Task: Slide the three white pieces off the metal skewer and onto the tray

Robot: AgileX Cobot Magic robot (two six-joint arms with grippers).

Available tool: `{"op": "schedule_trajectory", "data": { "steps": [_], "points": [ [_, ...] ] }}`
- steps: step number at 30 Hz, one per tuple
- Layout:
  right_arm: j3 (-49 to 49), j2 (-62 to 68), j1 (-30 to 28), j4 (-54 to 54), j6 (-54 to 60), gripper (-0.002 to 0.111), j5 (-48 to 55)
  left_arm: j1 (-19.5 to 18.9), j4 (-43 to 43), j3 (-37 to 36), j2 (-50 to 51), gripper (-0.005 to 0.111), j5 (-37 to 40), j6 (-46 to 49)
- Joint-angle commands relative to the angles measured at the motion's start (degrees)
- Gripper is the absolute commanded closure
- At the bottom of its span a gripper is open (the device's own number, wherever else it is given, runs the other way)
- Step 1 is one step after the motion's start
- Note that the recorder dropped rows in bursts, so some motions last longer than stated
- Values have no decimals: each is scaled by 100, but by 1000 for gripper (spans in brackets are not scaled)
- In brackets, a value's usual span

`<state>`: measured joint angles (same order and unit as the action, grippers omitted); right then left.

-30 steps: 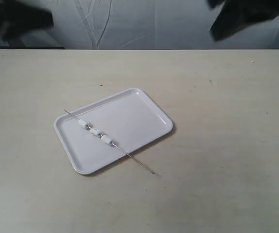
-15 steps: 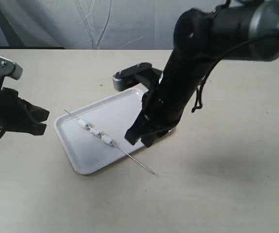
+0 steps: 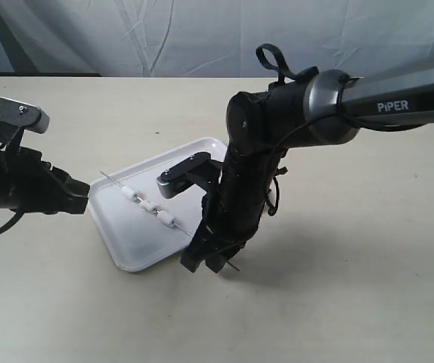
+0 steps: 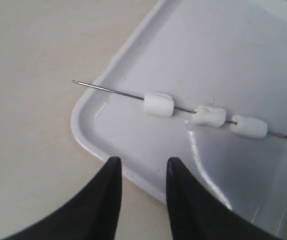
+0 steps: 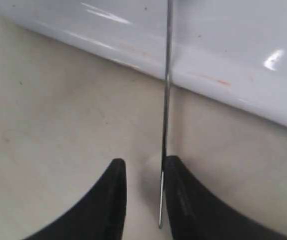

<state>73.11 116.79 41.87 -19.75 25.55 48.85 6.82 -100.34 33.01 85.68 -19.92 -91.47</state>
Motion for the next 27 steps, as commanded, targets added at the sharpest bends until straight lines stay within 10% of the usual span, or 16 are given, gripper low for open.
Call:
{"op": "schedule_trajectory", "data": {
  "steps": [1,22,27],
  "points": [
    [-22,10,40,62,-75,77,-248,18,39,98,6,76,-212,-697],
    [-22,207,40,232,-477,76,-223,18,138,274,6,76,-610,-1796],
    [-22,207,40,232,-672,100,-190,18,192,285,6,76,-727,-1822]
  ]
}}
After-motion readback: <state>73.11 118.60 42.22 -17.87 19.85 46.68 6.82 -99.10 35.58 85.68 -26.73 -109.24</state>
